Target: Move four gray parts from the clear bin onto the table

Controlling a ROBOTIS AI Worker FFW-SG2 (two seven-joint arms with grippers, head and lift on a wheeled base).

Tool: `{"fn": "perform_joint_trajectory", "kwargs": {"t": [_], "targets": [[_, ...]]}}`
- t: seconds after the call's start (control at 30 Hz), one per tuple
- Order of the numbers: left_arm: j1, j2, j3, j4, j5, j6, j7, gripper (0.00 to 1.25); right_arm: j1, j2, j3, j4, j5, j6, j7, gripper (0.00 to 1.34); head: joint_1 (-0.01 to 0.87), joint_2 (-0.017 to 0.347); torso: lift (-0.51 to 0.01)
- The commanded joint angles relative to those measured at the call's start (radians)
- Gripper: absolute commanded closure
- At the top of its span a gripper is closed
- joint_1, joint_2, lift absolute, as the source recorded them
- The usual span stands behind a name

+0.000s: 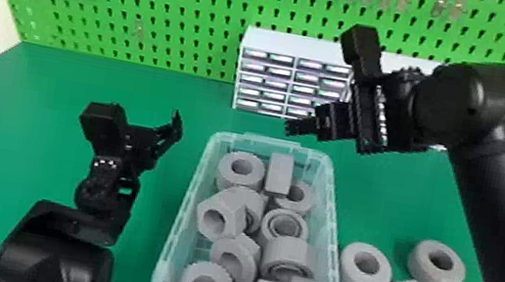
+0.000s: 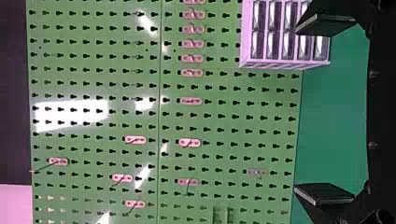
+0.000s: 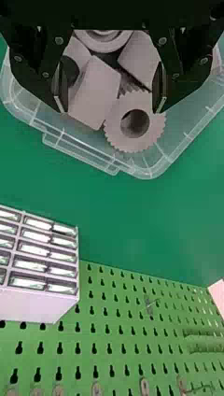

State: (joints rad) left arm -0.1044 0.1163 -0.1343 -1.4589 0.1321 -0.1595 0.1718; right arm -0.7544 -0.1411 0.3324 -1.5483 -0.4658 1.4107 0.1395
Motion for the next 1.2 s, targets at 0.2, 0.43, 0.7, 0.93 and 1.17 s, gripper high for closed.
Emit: {"fn": "perform_joint_trajectory", "kwargs": {"t": [0.2, 0.43, 0.7, 0.93, 1.17], "targets": [[0.0, 0.0, -0.002, 0.0, 0.001, 0.0, 0.0, 0.1, -0.045, -0.002, 0.051, 0.05, -0.017, 0.065, 0.0, 0.54, 0.693, 0.072, -0.052], [-0.001, 0.0, -0.004, 0.0, 0.003, 0.0, 0.0, 0.1, -0.056, 0.0, 0.07, 0.096, -0.014, 0.053, 0.0, 0.54, 0.693, 0.072, -0.052], [0.0, 0.0, -0.007, 0.0, 0.006, 0.0, 0.002, 0.1, -0.069, 0.009, 0.085, 0.183, -0.013, 0.022, 0.0, 0.54, 0.693, 0.072, -0.052], [-0.001, -0.001, -0.01, 0.0, 0.008, 0.0, 0.002, 0.1, -0.08, 0.015, 0.099, 0.248, -0.005, 0.007, 0.0, 0.54, 0.693, 0.072, -0.052], [-0.001, -0.001, -0.01, 0.0, 0.009, 0.0, 0.002, 0.1, -0.092, 0.025, 0.103, 0.301, 0.009, -0.007, 0.0, 0.54, 0.693, 0.072, -0.052]]}}
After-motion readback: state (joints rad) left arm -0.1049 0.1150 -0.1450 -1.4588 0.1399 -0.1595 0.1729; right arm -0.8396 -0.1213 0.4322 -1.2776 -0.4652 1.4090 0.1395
